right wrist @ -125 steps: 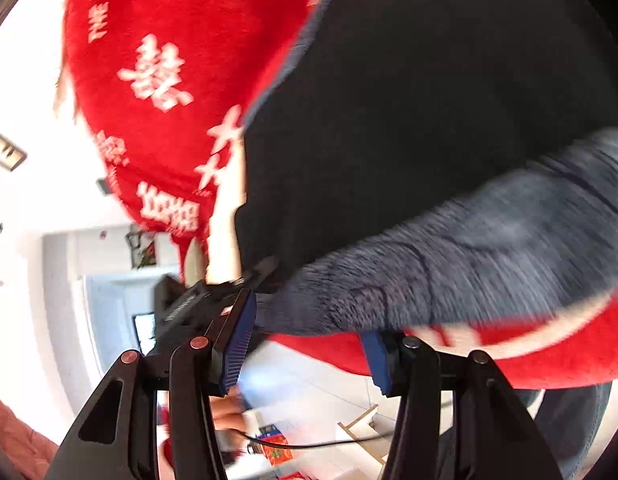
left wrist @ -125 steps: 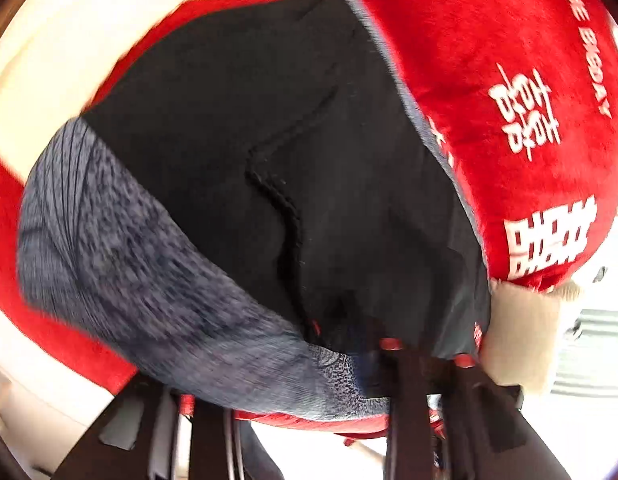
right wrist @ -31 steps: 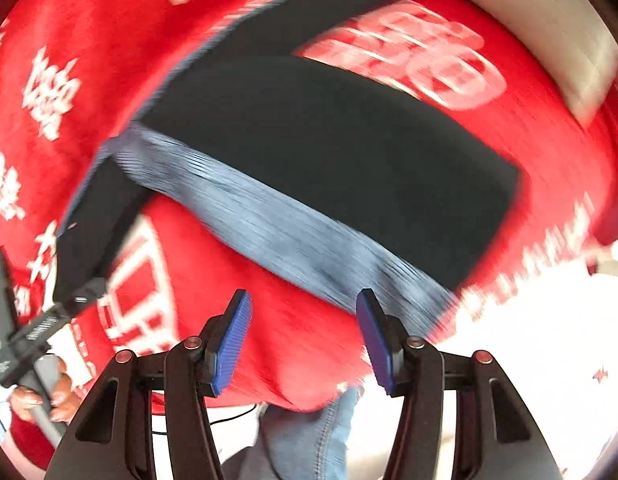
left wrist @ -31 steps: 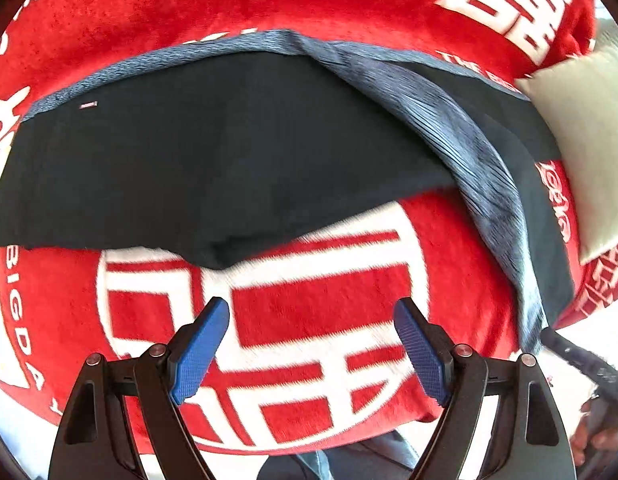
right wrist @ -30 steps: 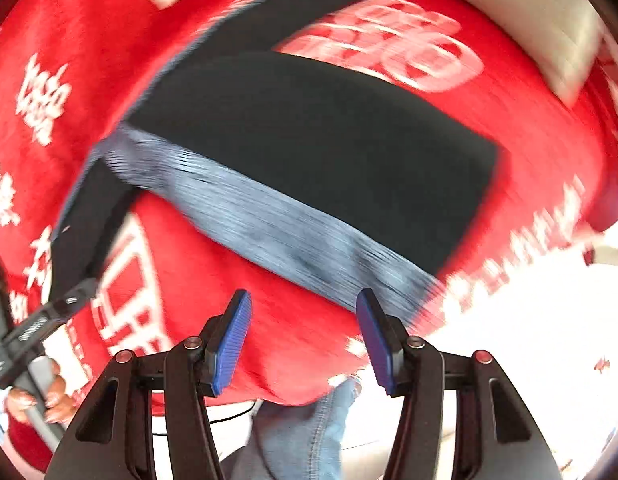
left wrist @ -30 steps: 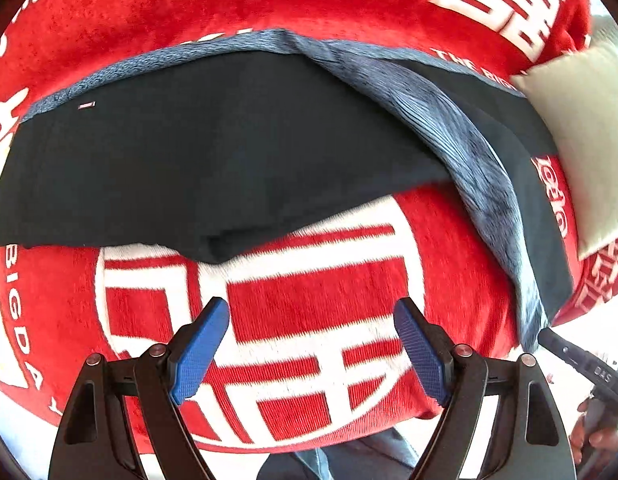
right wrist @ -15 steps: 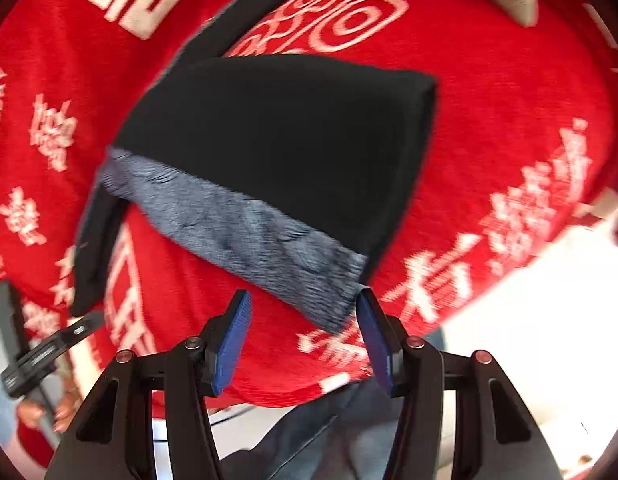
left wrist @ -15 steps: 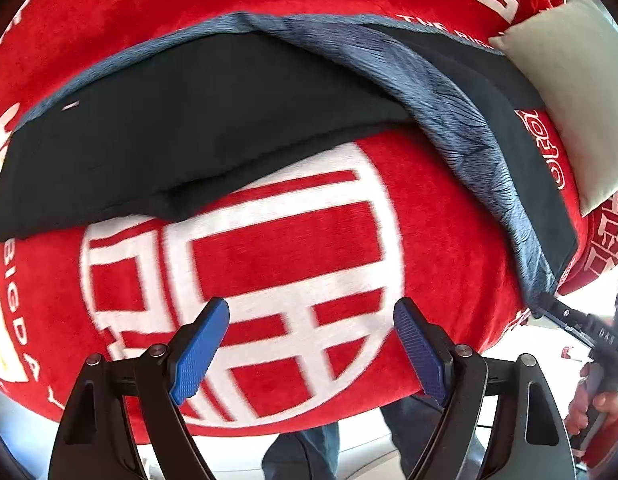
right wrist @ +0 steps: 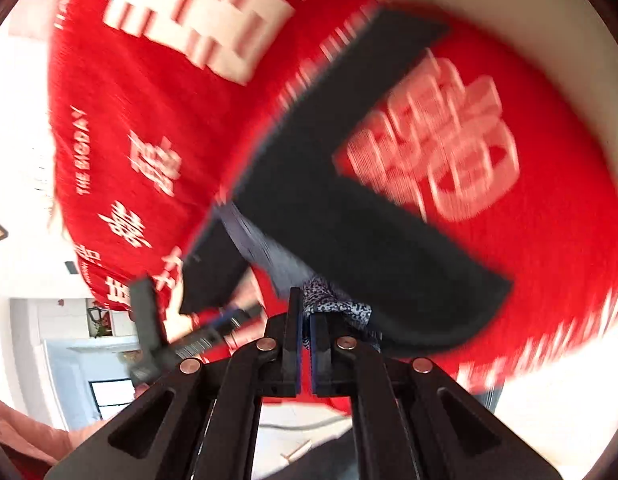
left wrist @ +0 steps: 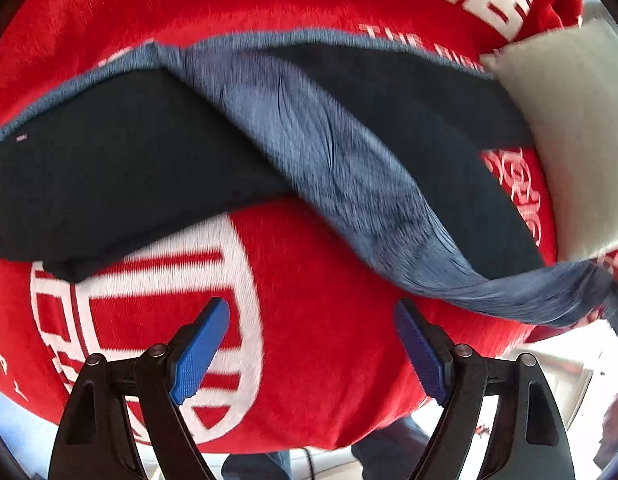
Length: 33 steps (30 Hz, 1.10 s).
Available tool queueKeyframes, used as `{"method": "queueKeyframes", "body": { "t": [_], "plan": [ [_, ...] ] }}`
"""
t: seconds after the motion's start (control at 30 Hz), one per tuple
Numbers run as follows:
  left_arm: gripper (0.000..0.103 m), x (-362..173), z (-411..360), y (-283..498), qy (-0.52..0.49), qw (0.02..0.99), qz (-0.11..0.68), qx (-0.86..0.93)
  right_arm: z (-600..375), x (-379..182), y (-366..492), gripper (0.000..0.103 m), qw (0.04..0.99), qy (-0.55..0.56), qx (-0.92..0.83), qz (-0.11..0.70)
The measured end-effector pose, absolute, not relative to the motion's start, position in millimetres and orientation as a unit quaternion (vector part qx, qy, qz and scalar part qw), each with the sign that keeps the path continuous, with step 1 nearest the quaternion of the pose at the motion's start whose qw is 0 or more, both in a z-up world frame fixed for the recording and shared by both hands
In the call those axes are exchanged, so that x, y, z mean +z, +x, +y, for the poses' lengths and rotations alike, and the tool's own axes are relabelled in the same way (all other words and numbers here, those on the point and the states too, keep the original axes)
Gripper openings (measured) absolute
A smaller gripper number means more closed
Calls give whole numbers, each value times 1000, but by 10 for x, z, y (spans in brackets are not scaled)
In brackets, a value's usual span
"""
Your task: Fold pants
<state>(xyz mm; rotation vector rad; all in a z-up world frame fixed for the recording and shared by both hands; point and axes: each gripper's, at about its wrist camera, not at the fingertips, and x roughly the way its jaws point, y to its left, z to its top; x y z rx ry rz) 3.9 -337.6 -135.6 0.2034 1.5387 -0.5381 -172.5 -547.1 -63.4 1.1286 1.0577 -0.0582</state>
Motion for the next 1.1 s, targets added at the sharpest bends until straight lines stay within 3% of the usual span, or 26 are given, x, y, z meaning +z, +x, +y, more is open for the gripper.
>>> {"method": "queueKeyframes", "body": {
  "t": [0.27, 0.47, 0.53, 0.6, 0.63, 0.73, 0.77, 0.8, 0.83, 0.9, 1.03, 1.1],
  "plan": [
    [85, -1089, -3492, 404, 57, 731, 653, -189, -6578, -178, -638, 2, 768, 436, -40, 468],
    [85, -1190, -3701, 707, 61, 751, 636, -167, -6979, -357, 166, 8, 782, 350, -87, 509],
    [85, -1232, -3791, 827, 64, 755, 633, -162, -6964, -447, 347, 28, 772, 317, -100, 542],
    [85, -1274, -3890, 934, 63, 758, 629, -158, -6946, -381, 388, 74, 778, 313, -99, 535],
    [85, -1294, -3934, 984, 64, 760, 628, -157, -6913, -277, 384, 79, 793, 300, -107, 519],
    [85, -1378, -4094, 1121, 74, 763, 624, -152, -6778, 1, 313, 79, 828, 253, -123, 485],
    [85, -1411, -4132, 1139, 80, 763, 623, -151, -6748, 31, 308, 74, 832, 246, -122, 483],
    [85, -1449, -4167, 1162, 86, 763, 623, -148, -6693, 15, 298, 53, 831, 239, -117, 489],
    [85, -1500, -4207, 1188, 92, 761, 625, -147, -6635, -77, 302, 41, 822, 231, -115, 508],
    [85, -1598, -4281, 1235, 99, 757, 628, -147, -6551, -375, 338, 28, 795, 225, -104, 553],
    [85, -1769, -4340, 1301, 106, 759, 628, -134, -6456, -1238, 351, 23, 731, 217, -119, 635],
    [93, -1814, -4342, 1363, 100, 765, 623, -129, -6482, -1480, 378, 21, 723, 218, -129, 643]
  ]
}}
